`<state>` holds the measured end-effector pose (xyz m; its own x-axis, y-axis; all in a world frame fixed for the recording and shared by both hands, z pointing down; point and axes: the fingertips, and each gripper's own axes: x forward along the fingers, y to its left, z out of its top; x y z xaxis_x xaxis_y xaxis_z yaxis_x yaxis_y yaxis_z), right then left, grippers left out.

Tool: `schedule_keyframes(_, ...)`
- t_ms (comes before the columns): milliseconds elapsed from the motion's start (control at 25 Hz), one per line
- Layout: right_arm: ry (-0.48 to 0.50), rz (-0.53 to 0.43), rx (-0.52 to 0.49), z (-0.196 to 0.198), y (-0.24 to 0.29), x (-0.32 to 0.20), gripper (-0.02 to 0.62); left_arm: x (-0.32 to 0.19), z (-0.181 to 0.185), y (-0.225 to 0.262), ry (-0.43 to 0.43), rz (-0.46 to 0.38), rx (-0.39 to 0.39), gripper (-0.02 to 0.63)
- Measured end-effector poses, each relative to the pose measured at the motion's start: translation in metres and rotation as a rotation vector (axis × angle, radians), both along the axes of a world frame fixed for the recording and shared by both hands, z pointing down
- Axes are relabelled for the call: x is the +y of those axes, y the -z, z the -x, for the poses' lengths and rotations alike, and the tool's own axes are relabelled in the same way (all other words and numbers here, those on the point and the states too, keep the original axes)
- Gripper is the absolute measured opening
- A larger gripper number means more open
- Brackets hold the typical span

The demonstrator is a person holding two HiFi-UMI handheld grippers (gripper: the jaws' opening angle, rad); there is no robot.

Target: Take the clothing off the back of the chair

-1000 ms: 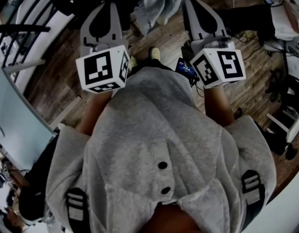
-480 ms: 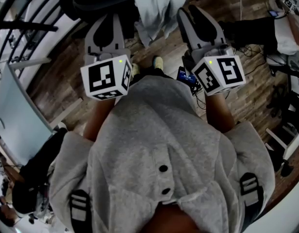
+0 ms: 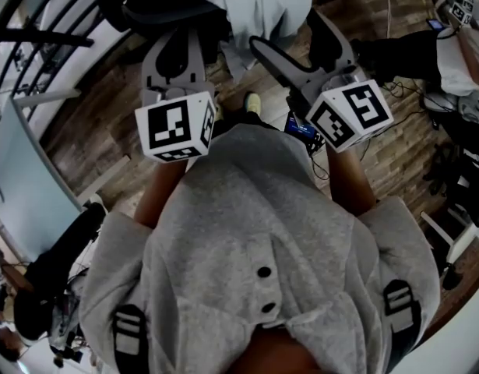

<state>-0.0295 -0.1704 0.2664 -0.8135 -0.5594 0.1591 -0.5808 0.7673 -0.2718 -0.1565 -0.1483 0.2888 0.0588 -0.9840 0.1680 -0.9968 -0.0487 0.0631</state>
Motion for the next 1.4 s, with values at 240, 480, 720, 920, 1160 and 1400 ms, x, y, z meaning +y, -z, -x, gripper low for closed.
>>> schedule_keyframes(240,0.034,-0.019,0.060,0.027,-0.006,-0.006,0.532,-0.002,0.005,-0.002,0.008,-0.002,-0.003,0.011)
schedule_keyframes(480,0.026,0.012,0.123,0.036,-0.022,-0.017,0.531,0.000,0.008,-0.004,0.015,0.005,-0.006,0.011)
schedule_keyframes(720,-0.005,0.023,0.105,0.036,-0.028,-0.031,0.524,-0.001,0.016,-0.006,0.032,0.009,-0.001,0.011)
schedule_keyframes(920,0.056,0.012,0.109,0.042,-0.023,-0.020,0.345,0.001,0.020,-0.002,0.033,-0.004,-0.016,0.011)
schedule_keyframes(1160,0.127,-0.006,0.159,0.032,-0.017,-0.016,0.269,-0.003,0.015,0.001,0.040,-0.002,-0.022,0.011)
schedule_keyframes(1400,0.128,0.017,0.155,0.016,-0.022,-0.025,0.139,-0.006,0.012,-0.006,0.030,0.009,-0.024,0.011)
